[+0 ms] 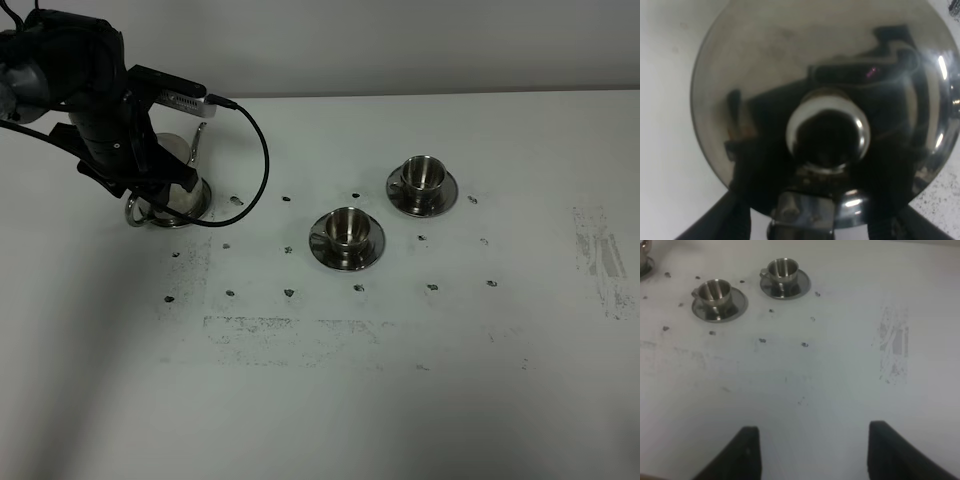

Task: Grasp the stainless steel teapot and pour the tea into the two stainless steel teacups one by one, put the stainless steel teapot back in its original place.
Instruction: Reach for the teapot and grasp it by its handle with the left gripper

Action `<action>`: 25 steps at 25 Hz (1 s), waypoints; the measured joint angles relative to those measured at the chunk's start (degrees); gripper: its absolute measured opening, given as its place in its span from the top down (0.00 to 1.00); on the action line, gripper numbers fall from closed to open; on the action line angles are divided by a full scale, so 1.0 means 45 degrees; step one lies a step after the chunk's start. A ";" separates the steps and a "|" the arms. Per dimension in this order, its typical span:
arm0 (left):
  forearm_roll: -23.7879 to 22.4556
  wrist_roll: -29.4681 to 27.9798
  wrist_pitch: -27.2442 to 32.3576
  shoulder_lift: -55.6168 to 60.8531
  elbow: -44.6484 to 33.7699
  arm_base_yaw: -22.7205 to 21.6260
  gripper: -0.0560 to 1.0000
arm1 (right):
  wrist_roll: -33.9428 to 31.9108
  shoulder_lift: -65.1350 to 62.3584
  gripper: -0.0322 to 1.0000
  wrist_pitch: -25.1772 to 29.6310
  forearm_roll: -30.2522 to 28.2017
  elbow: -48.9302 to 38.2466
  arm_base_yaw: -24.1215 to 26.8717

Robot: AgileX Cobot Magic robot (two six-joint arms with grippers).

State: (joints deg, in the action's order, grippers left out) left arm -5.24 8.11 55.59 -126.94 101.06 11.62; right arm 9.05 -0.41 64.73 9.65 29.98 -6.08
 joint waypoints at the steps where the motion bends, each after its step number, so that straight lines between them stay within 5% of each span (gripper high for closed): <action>1: 0.0000 0.0000 0.0005 -0.0027 0.0000 0.0000 0.46 | 0.0000 0.0000 0.53 0.0000 0.0000 0.0000 0.0000; 16: -0.0003 -0.0342 0.0032 -0.0115 0.0000 0.0000 0.48 | 0.0000 0.0000 0.53 0.0000 0.0000 0.0000 0.0000; 25: -0.0016 -0.1033 0.0062 -0.0115 0.0000 0.0241 0.74 | 0.0000 0.0000 0.53 0.0000 0.0000 0.0000 0.0000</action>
State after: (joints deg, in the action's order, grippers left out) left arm -5.31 3.47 55.87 -127.45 101.06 12.71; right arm 9.05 -0.41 64.73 9.65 29.98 -6.08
